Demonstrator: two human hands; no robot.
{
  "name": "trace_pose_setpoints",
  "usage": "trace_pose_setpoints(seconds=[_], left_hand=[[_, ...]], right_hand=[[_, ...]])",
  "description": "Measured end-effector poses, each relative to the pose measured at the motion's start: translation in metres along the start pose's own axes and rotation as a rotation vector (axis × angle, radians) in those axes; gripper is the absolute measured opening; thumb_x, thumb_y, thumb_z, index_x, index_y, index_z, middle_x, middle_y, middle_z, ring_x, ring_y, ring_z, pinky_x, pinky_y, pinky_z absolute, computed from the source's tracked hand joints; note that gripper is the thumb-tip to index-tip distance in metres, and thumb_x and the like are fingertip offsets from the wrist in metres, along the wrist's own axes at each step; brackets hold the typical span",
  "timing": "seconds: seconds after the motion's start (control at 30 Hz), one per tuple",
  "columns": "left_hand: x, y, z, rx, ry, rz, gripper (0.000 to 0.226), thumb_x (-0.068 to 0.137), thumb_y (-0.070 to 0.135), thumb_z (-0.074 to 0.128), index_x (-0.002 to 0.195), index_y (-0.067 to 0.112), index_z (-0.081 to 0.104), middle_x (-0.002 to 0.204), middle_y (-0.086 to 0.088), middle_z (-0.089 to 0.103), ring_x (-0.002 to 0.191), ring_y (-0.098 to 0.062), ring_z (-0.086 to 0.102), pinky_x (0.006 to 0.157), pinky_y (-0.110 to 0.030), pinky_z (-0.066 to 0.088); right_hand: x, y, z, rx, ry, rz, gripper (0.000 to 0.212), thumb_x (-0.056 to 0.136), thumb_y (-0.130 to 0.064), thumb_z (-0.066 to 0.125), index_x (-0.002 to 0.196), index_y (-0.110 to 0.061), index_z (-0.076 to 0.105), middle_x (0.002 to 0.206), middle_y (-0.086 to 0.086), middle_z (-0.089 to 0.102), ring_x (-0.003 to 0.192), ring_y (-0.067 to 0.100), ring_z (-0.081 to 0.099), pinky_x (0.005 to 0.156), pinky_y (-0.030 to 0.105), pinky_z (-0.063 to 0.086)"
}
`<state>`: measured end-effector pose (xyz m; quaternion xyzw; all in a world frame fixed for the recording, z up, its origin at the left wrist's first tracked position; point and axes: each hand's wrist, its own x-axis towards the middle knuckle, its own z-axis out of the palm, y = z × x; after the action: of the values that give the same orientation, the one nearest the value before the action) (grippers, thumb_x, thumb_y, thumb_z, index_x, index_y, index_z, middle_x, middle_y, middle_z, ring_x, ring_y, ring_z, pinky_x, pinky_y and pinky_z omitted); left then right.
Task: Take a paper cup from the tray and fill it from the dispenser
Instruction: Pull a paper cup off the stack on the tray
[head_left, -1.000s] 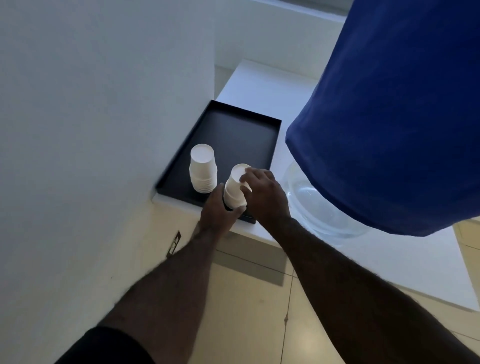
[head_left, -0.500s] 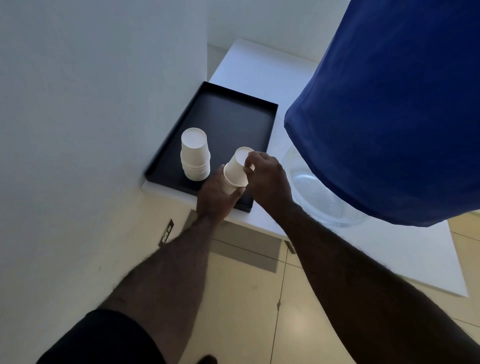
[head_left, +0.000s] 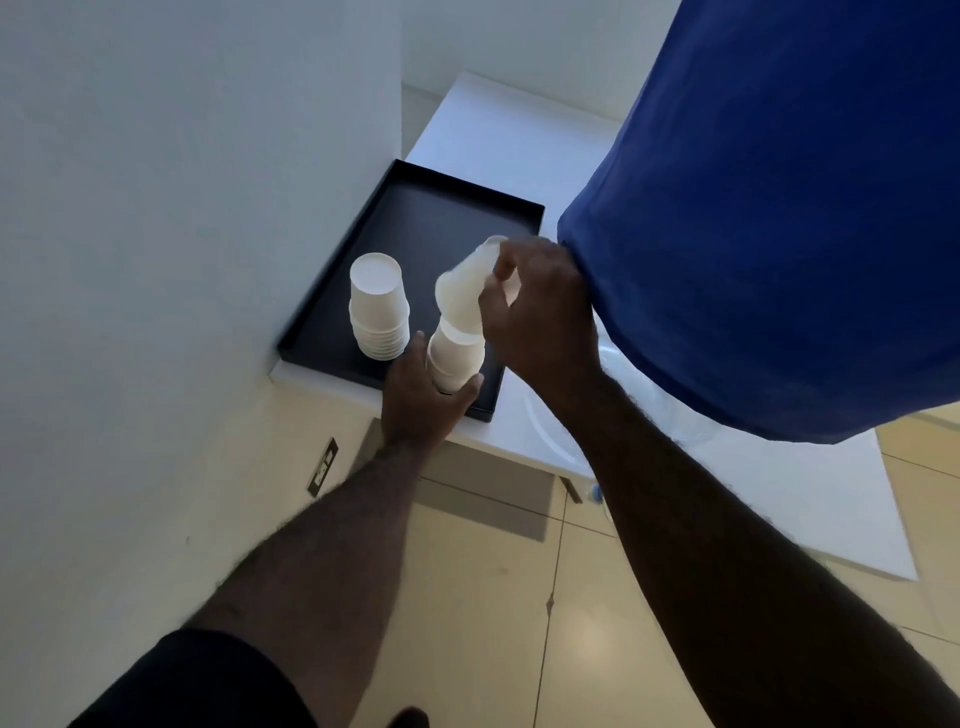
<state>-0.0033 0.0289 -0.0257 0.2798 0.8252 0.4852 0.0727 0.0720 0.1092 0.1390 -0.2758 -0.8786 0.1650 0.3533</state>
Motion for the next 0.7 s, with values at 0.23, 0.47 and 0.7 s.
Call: trace_pose_setpoints(seconds=[0.23,0.47,0.7], left_hand=[[-0.022,0.037,-0.018,-0.181,0.402,0.153,0.054,0.092,0.037,0.045,0.120,-0.009,0.052,0.113,-0.024,0.057,0.102,-0.039,0.056,0.086,-0.054,0.050],[-0.005,0.061,-0.055,-0.336,0.116,0.223,0.066,0.092,0.045,0.044,0.142,0.002,0.039,0.138,-0.014,0.049,0.118,-0.027,0.051,0.098,-0.036,0.046],[-0.030,0.037,-0.053,-0.036,-0.097,0.412,0.057,0.089,0.033,0.063,0.137,0.005,0.047,0.128,-0.012,0.056,0.116,-0.013,0.049,0.098,-0.034,0.048]], right_hand=[[-0.020,-0.025,0.007,0.545,0.202,0.530,0.005,0.095,-0.016,0.052,0.090,-0.015,0.050,0.099,-0.007,0.064,0.086,-0.006,0.060,0.076,0.014,0.048],[-0.060,-0.004,0.023,1.437,0.075,1.301,0.007,0.096,-0.010,0.048,0.102,-0.011,0.053,0.117,0.016,0.057,0.111,0.031,0.058,0.088,0.036,0.057],[-0.119,0.019,0.039,1.161,-0.140,1.224,0.023,0.096,-0.015,0.052,0.118,-0.009,0.051,0.114,0.011,0.065,0.103,0.023,0.066,0.081,0.034,0.060]])
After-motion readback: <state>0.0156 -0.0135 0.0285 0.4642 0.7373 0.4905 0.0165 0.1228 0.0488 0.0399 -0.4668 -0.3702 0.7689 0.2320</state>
